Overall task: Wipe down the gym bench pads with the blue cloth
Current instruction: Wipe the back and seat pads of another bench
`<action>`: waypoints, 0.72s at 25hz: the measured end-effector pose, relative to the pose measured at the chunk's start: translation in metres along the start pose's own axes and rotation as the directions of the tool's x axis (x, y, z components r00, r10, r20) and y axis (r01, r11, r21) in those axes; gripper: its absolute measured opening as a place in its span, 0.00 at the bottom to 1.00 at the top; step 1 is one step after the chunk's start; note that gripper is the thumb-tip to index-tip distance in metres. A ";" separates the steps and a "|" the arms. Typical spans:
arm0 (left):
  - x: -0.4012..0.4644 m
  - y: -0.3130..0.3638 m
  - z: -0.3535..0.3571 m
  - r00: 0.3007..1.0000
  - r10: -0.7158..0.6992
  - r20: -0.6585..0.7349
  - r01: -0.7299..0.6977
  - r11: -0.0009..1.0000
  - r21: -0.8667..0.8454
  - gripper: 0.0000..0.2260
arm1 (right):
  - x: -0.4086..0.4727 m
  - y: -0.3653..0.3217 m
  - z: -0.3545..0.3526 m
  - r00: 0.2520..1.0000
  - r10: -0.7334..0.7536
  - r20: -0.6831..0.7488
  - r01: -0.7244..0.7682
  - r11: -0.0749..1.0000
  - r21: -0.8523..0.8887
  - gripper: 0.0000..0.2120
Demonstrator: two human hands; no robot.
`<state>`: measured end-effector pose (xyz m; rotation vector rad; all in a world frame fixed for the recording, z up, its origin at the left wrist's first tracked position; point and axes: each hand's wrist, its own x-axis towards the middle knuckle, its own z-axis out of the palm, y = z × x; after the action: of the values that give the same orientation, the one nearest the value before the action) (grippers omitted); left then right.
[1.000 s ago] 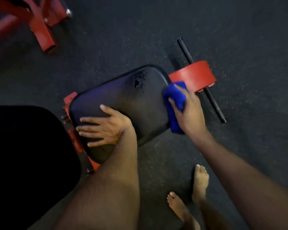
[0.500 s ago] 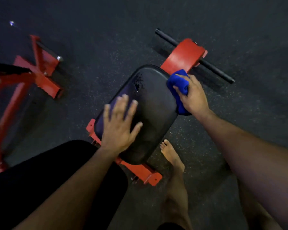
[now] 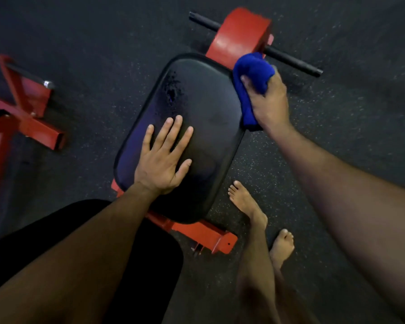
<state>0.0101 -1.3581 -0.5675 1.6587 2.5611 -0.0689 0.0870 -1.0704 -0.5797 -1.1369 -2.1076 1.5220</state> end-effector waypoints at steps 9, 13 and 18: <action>-0.003 -0.002 0.009 0.998 -0.009 -0.066 0.009 1.000 -0.001 0.32 | -0.256 0.008 0.072 0.962 0.252 -0.100 -0.231 0.955 0.185 0.27; -0.003 0.001 0.008 0.998 -0.015 -0.068 0.014 1.000 -0.017 0.32 | -0.196 0.010 0.053 0.979 0.186 -0.080 -0.163 0.959 0.231 0.24; -0.003 0.001 0.004 0.999 -0.027 -0.047 0.026 0.999 -0.022 0.33 | -0.040 0.001 0.018 0.967 0.190 -0.168 -0.167 0.976 0.142 0.24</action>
<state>0.0127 -1.3611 -0.5712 1.6383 2.6087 -0.0044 0.1013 -1.1122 -0.5795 -1.3931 -1.8051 1.5398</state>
